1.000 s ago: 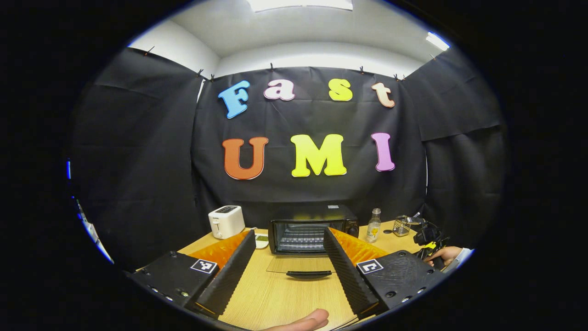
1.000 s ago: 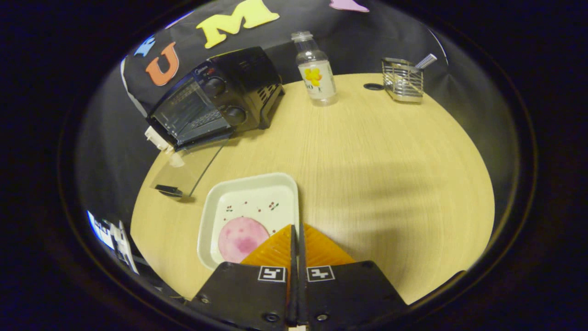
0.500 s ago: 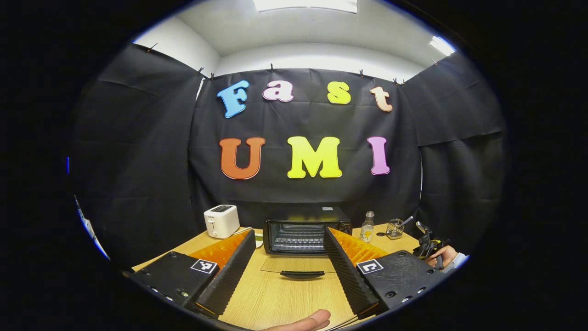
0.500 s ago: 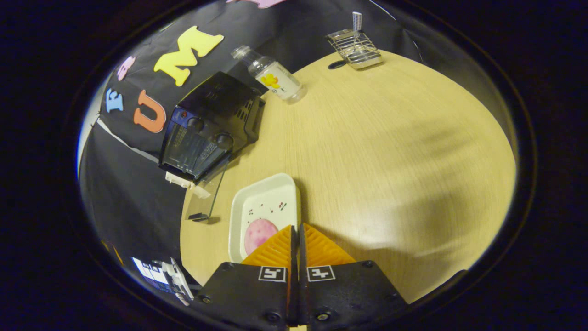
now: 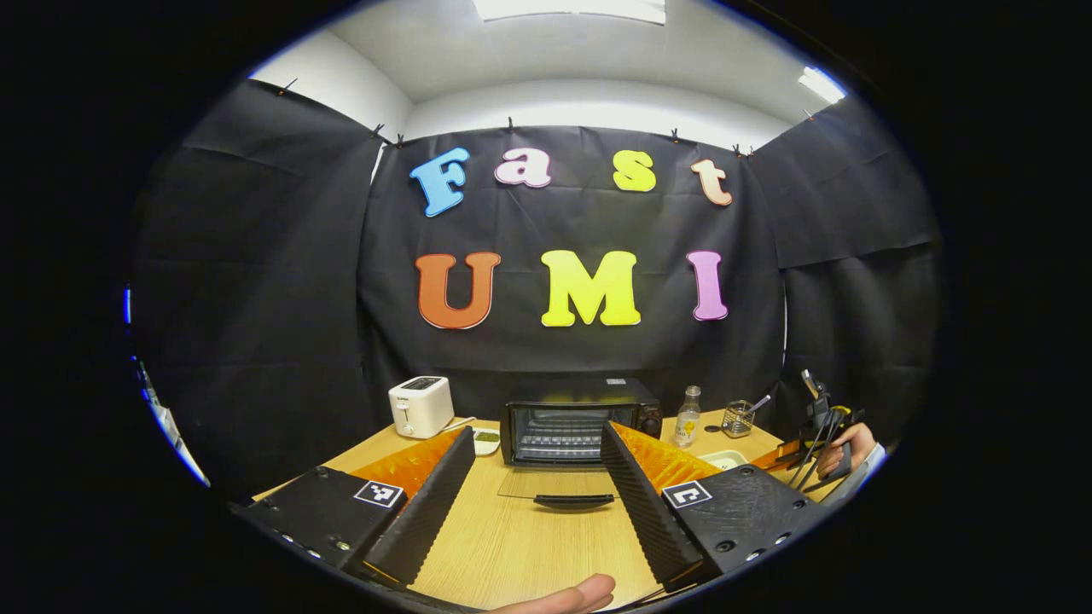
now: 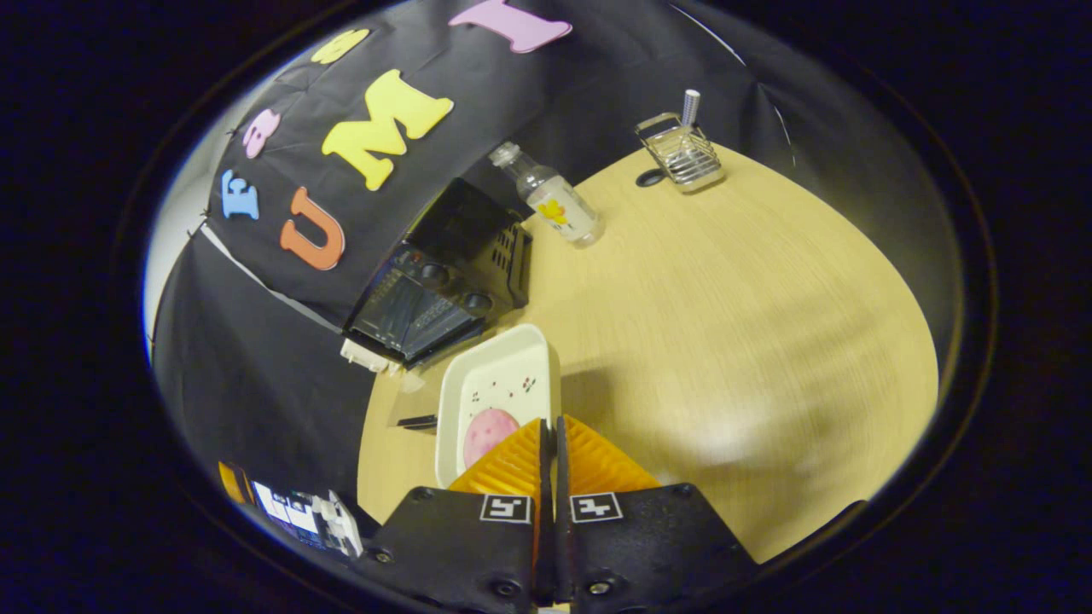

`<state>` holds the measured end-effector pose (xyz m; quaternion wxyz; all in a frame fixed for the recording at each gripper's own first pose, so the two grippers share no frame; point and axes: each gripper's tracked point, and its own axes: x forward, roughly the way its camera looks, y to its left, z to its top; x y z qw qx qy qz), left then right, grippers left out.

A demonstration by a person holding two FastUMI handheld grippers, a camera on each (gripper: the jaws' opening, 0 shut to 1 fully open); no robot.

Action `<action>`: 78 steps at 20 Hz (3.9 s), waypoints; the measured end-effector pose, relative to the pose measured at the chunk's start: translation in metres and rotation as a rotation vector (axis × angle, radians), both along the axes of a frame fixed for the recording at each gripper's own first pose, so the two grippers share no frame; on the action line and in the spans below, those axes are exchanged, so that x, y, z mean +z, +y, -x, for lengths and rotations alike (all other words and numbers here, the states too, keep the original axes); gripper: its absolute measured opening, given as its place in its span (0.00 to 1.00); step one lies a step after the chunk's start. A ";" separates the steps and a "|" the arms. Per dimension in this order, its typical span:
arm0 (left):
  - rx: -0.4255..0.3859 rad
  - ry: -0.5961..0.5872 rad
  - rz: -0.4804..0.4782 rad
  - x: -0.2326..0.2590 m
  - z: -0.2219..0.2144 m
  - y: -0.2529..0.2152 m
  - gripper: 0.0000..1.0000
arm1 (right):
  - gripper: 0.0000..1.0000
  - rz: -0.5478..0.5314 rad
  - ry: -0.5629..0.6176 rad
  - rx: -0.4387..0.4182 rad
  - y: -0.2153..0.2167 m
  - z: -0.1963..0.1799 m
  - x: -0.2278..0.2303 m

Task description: Open the electric oven with the left hand, put the food in, and close the electric oven.

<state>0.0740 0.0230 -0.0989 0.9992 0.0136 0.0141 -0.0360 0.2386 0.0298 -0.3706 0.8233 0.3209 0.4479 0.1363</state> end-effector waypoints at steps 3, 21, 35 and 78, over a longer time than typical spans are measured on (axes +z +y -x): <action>0.006 0.005 0.002 -0.003 0.006 0.013 0.95 | 0.04 -0.064 -0.018 0.024 0.028 0.007 0.027; 0.075 -0.007 0.001 -0.030 0.005 0.082 0.94 | 0.04 -0.230 0.094 -0.174 0.191 -0.057 0.023; 0.156 0.072 0.006 -0.080 -0.040 0.128 0.94 | 0.04 -0.164 -0.082 -0.441 0.266 -0.183 -0.006; 0.092 0.096 0.054 -0.066 0.030 0.096 0.95 | 0.99 0.192 -0.582 -0.183 0.178 0.000 0.144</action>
